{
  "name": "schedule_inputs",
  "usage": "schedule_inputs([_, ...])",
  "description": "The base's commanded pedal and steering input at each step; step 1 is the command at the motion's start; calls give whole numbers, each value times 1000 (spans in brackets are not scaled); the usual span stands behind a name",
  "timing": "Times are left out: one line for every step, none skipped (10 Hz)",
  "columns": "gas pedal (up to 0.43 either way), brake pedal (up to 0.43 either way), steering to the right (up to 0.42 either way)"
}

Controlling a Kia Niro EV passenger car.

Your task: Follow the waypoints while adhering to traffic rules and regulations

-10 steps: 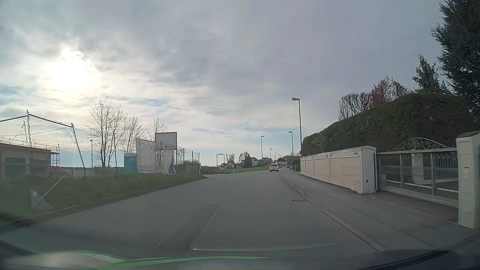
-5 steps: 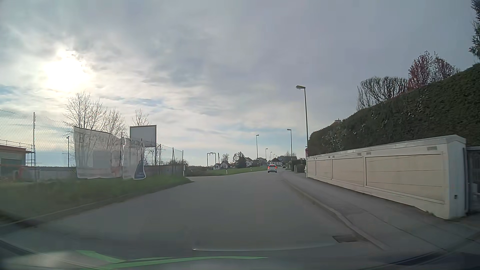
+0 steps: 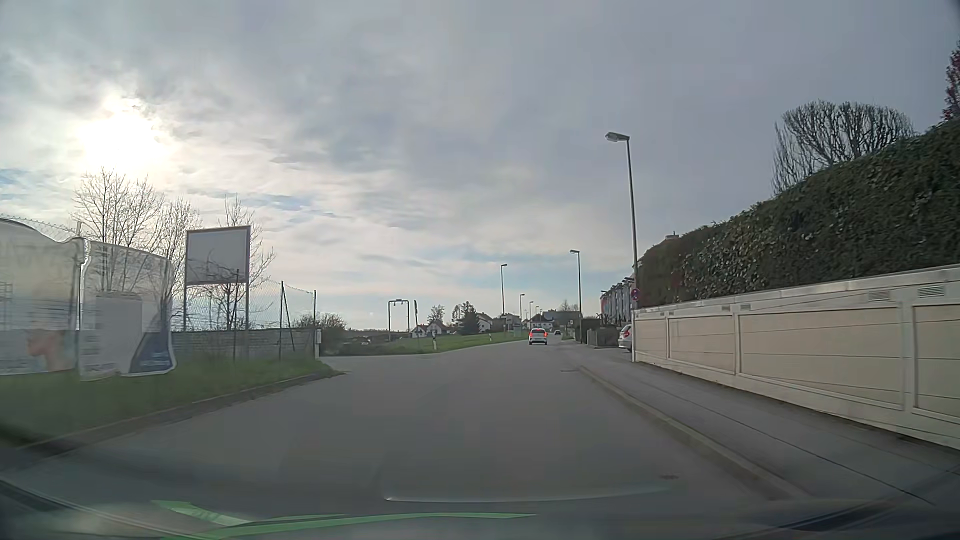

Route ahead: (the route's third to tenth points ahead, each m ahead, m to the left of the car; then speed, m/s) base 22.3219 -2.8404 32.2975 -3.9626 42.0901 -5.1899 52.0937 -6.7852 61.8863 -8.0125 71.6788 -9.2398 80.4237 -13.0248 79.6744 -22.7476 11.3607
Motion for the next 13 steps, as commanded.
schedule_inputs([189, 0, 19])
schedule_inputs([189, 0, 20])
schedule_inputs([189, 0, 21])
schedule_inputs([189, 0, 22])
schedule_inputs([189, 0, 22])
schedule_inputs([189, 0, 23])
schedule_inputs([189, 0, 23])
schedule_inputs([189, 0, 23])
schedule_inputs([189, 0, 24])
schedule_inputs([189, 0, 24])
schedule_inputs([189, 0, 23])
schedule_inputs([189, 0, 23])
schedule_inputs([189, 0, 20])
